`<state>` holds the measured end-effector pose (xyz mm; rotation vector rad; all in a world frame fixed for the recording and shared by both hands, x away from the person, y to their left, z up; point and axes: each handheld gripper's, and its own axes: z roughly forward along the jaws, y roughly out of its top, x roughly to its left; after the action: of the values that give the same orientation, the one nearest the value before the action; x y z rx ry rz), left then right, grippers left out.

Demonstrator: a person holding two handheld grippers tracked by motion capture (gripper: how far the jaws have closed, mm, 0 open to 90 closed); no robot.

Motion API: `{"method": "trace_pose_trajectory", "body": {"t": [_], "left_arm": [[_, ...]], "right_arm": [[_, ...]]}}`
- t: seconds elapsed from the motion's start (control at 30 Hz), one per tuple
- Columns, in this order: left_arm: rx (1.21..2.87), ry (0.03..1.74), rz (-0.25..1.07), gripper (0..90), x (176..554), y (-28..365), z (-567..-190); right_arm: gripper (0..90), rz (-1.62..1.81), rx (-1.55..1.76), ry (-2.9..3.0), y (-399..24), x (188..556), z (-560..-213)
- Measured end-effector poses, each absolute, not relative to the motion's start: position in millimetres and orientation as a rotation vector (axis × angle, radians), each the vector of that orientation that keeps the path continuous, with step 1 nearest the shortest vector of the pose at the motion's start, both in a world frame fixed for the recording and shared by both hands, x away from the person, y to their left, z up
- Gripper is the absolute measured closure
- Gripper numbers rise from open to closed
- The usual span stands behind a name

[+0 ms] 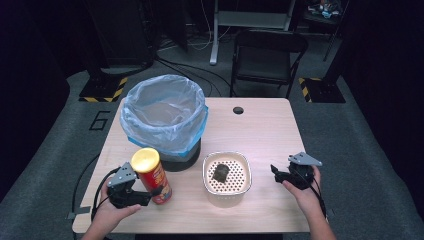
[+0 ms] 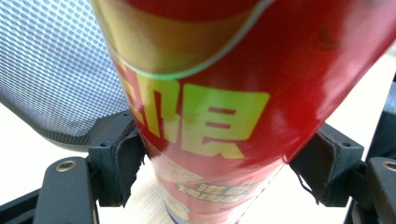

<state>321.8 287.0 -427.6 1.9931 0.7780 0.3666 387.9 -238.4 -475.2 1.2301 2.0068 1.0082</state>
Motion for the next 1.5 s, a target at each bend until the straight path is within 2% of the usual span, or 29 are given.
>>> {"method": "trace_pose_trajectory", "body": {"t": [0.63, 1.5], "left_arm": [[1.986, 0.792, 0.376, 24.0, 309.3, 273.2, -331.7], [1.927, 0.801, 0.428, 24.0, 334.8, 255.8, -191.9]], "right_arm": [[18.4, 0.967, 1.259, 2.048, -236.9, 392.7, -487.5], [18.5, 0.95, 1.271, 2.059, -237.4, 394.5, -491.1]]}}
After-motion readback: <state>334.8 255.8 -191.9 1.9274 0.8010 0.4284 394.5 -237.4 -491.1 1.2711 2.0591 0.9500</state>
